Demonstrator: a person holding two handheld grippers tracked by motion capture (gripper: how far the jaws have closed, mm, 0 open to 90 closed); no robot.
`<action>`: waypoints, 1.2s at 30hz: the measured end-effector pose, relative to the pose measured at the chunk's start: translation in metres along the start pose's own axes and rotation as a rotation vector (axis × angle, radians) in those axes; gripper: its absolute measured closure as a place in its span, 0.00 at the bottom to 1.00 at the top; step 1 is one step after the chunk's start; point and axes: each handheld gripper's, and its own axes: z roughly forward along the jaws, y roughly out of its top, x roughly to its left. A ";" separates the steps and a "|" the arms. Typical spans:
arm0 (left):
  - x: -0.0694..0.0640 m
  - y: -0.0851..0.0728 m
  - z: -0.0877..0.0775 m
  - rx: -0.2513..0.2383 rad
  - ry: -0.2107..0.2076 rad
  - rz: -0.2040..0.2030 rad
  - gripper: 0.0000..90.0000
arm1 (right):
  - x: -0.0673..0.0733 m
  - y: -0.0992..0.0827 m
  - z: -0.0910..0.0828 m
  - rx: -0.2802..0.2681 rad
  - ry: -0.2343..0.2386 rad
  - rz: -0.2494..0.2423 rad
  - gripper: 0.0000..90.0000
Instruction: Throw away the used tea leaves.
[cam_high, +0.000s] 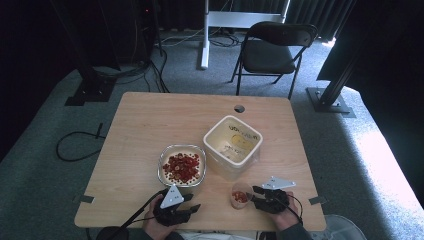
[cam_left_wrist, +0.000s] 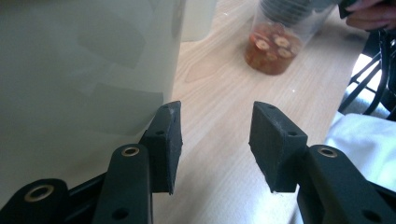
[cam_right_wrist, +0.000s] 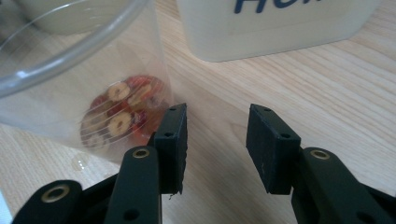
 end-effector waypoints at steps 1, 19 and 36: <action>0.002 0.001 0.001 -0.002 -0.001 -0.004 0.60 | 0.001 0.000 0.001 0.000 0.003 -0.002 0.64; 0.021 0.006 0.011 0.018 0.038 -0.036 0.40 | 0.012 -0.003 0.004 0.028 0.021 -0.020 0.62; 0.007 0.009 0.011 -0.046 -0.123 -0.010 0.41 | 0.035 0.002 0.017 0.027 0.070 -0.038 0.62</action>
